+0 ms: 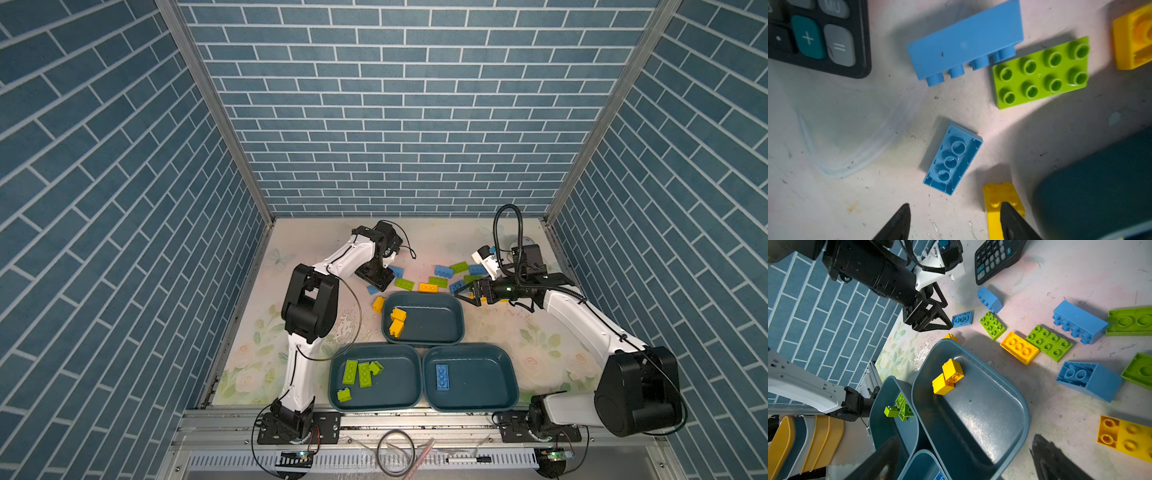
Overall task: Sort the legos into containers by color
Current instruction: 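Return the left gripper near the calculator and grasp a flat blue brick, then carry the flat blue brick into the third teal bin and release it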
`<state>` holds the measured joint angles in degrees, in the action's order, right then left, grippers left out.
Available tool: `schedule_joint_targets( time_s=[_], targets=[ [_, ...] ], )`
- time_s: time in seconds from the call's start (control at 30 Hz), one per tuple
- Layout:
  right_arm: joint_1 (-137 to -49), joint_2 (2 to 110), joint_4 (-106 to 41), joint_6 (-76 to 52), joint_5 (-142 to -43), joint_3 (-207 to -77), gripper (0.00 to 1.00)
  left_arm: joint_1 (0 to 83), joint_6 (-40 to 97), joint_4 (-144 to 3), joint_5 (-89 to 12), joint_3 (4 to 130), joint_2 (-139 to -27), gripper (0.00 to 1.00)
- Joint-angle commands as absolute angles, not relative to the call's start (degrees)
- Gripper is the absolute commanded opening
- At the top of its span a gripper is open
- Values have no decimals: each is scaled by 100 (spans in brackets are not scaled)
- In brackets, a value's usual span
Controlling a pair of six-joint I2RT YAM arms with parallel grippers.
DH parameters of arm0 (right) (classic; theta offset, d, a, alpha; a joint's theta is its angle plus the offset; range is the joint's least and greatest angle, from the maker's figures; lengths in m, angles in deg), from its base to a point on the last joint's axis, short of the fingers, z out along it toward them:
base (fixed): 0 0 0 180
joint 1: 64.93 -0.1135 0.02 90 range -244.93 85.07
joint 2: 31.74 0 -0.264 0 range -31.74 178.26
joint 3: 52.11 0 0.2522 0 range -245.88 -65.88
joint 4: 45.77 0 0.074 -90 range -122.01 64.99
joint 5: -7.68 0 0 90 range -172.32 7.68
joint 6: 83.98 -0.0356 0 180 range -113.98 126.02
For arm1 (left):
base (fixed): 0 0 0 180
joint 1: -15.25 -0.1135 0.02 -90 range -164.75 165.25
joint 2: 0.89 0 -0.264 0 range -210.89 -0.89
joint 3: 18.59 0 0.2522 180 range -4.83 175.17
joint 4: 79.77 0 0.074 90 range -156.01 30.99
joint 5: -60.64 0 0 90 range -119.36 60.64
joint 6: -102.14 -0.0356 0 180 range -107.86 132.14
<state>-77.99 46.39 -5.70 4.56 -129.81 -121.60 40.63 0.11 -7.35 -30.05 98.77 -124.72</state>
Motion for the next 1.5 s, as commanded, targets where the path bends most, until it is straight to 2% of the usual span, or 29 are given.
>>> schedule_joint_targets(
  time_s=[0.0,0.77,0.93,1.0,1.1,1.47],
  targets=[
    [-7777,4717,-488,664,-13128,-12280,99,3968,-333,-698,-2865,10106,-12744,69],
    [-7778,4958,-436,648,-13174,-12390,99,3867,-623,-1009,-2882,9944,-13246,53],
    [-7774,4939,-404,655,-13163,-12390,99,3865,-623,-1061,-2893,9876,-13244,41],
    [-7777,4918,-389,661,-13159,-12401,99,3867,-593,-1033,-2895,9884,-13197,31],
    [-7772,4893,-388,663,-13128,-12400,99,3866,-476,-1020,-2977,9854,-12993,26],
    [-7766,4851,-476,621,-13115,-12386,99,4184,1207,-622,-3853,9290,-11306,28]
  ],
)
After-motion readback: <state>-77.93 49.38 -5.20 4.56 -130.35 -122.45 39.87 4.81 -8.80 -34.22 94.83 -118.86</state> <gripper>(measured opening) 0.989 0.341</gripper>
